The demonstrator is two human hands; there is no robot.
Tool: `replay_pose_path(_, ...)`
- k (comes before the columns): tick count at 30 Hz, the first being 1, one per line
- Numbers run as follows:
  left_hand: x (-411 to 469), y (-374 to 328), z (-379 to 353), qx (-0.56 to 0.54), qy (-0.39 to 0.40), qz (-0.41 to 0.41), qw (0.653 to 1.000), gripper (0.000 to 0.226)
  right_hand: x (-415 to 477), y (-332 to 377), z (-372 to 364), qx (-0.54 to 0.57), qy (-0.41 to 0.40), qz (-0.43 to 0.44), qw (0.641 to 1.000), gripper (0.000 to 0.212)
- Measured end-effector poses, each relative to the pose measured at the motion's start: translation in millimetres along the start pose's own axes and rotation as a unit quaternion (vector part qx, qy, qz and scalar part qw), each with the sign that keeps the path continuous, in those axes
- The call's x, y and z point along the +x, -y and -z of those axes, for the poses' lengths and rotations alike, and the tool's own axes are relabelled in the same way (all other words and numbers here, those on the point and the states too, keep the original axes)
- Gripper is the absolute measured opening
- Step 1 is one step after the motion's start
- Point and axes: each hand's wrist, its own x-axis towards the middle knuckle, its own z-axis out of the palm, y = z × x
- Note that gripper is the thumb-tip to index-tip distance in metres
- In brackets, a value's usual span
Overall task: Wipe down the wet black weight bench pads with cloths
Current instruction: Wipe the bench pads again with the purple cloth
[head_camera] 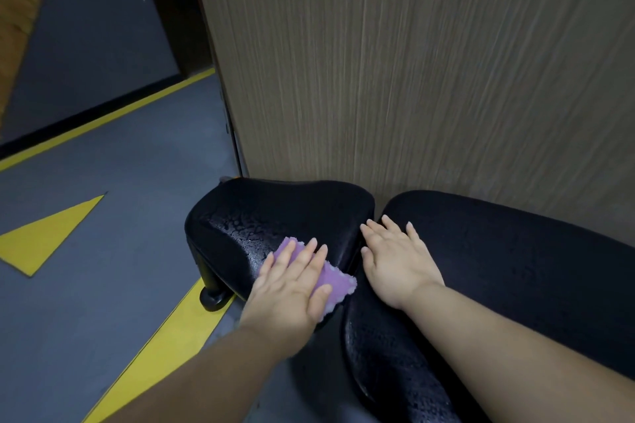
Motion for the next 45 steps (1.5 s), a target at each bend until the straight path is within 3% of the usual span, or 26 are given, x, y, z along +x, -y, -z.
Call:
replay_pose_path(4, 30.8, -6.2, 8.7, 0.028, 0.073, 0.034, 0.996, 0.060, 1.2, -0.8, -0.3, 0.008, -0.004, -0.001, 1.000, 0.051)
replay_pose_path(7, 52.6, -10.4, 12.2, 0.046, 0.109, 0.039, 0.992, 0.059, 1.6, -1.5, 0.5, 0.008, -0.002, -0.001, 1.000, 0.051)
replay_pose_path(35, 217.0, -35.8, 7.1, 0.051, 0.163, 0.054, 0.984, 0.058, 10.0, -2.4, -3.6, 0.019, 0.008, -0.020, 1.000, 0.060)
replay_pose_path(45, 188.9, -31.9, 10.5, 0.037, 0.154, 0.025, 0.987, 0.061, 6.6, -0.5, -1.8, 0.028, -0.003, -0.041, 0.999, 0.062)
